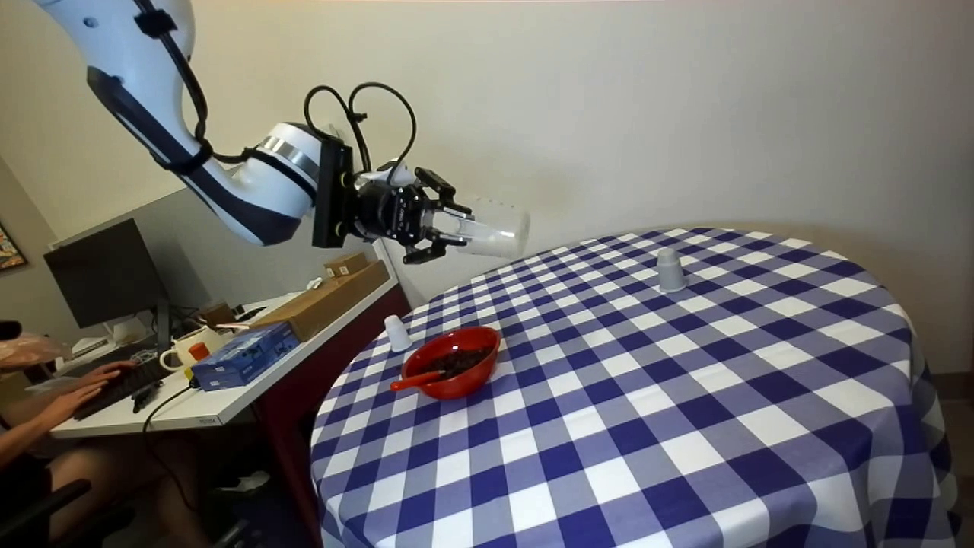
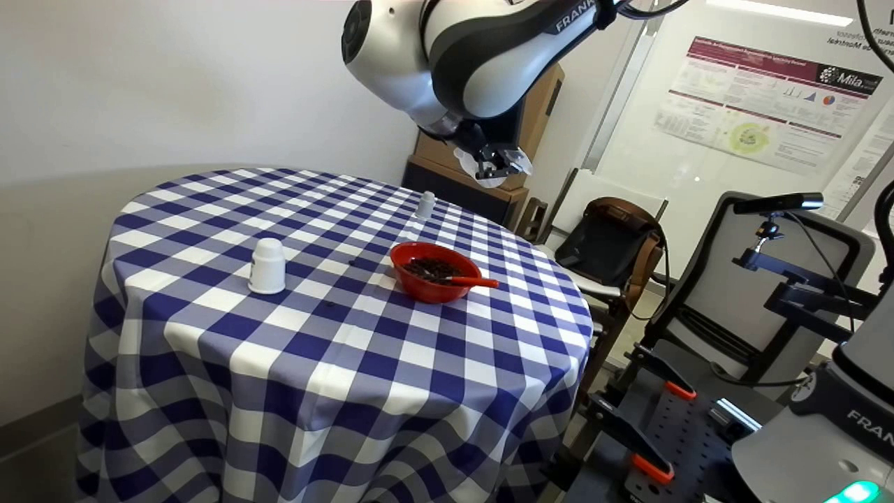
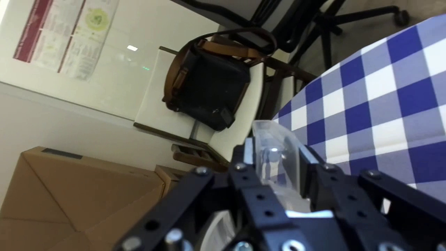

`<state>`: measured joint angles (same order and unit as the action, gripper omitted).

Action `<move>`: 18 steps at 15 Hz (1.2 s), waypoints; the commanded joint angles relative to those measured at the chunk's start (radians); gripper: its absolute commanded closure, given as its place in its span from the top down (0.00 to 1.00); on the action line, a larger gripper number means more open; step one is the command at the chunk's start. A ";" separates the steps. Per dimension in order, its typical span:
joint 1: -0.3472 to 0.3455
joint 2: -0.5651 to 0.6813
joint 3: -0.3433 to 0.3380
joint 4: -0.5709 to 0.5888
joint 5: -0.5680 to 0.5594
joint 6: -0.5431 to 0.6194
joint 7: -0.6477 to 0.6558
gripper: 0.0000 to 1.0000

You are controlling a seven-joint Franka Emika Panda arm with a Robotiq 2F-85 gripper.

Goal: Pour the contents in the clear jug into the red bowl

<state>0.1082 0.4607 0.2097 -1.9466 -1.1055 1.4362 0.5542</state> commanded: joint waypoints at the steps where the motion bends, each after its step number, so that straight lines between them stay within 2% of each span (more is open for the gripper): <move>1: -0.028 -0.049 -0.035 0.015 0.147 0.107 -0.047 0.12; 12: -0.116 -0.115 -0.183 0.044 0.599 0.336 -0.217 0.11; 18: -0.161 -0.095 -0.246 0.034 0.750 0.459 -0.337 0.11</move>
<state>-0.0385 0.3615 -0.0145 -1.9051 -0.4276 1.8413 0.2822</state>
